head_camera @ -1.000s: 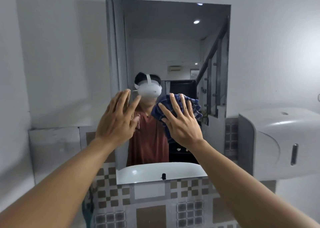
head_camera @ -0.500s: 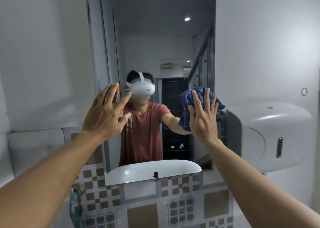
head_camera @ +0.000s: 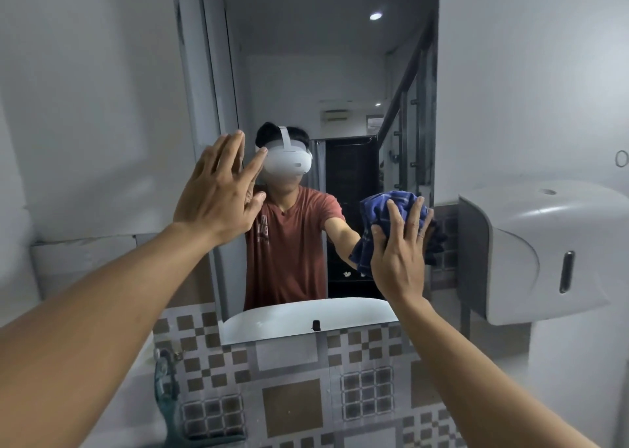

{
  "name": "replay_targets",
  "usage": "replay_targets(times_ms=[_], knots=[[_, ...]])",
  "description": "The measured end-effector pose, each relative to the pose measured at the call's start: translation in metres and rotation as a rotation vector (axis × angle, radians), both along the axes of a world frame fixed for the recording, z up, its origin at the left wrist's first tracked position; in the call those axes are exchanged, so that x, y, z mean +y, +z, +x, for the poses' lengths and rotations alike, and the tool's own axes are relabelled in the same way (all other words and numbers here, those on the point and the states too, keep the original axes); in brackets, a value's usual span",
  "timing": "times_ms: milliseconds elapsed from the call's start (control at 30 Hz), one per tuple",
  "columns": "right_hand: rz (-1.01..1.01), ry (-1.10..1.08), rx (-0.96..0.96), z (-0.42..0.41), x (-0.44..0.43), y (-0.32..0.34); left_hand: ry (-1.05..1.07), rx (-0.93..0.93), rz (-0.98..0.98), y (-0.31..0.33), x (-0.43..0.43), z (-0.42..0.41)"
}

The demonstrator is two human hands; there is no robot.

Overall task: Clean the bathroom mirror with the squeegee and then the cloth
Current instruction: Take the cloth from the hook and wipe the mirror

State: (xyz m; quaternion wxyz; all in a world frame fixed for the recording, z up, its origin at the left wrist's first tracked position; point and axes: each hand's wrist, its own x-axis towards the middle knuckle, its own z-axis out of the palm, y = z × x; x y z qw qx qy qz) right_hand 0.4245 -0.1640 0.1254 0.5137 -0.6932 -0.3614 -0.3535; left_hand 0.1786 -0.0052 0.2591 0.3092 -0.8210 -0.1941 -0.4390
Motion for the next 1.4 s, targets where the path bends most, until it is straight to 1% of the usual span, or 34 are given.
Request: replay_targets(times_ms=[133,300,433,667,900,1000,1100,1200,1400], knots=[[-0.057,-0.109,-0.134,-0.019,0.018,0.0,-0.011,-0.015,0.017,0.005,0.0,-0.003],[-0.108,-0.123,-0.236,-0.057,0.046,0.009,-0.022,-0.09,-0.014,0.013,0.007,-0.006],[-0.161,-0.098,-0.345,-0.092,0.069,0.017,-0.036,-0.065,-0.037,0.014,0.013,-0.009],[-0.223,-0.022,-0.496,-0.133,0.104,0.012,-0.074,-0.047,-0.058,0.018,0.011,-0.017],[-0.391,0.077,-0.72,-0.144,0.112,-0.005,-0.067,-0.015,-0.028,0.021,0.013,-0.022],[-0.441,0.104,-0.781,-0.138,0.105,-0.014,-0.048,-0.002,-0.036,0.021,0.016,-0.023],[-0.496,0.096,-0.803,-0.122,0.092,-0.023,-0.04,0.006,-0.029,0.015,0.016,-0.026],[-0.528,0.053,-0.777,-0.101,0.073,-0.032,-0.079,-0.026,-0.03,-0.005,0.01,-0.026],[-0.512,-0.075,-0.607,-0.059,0.038,-0.035,-0.078,0.002,-0.061,-0.051,0.006,-0.016]])
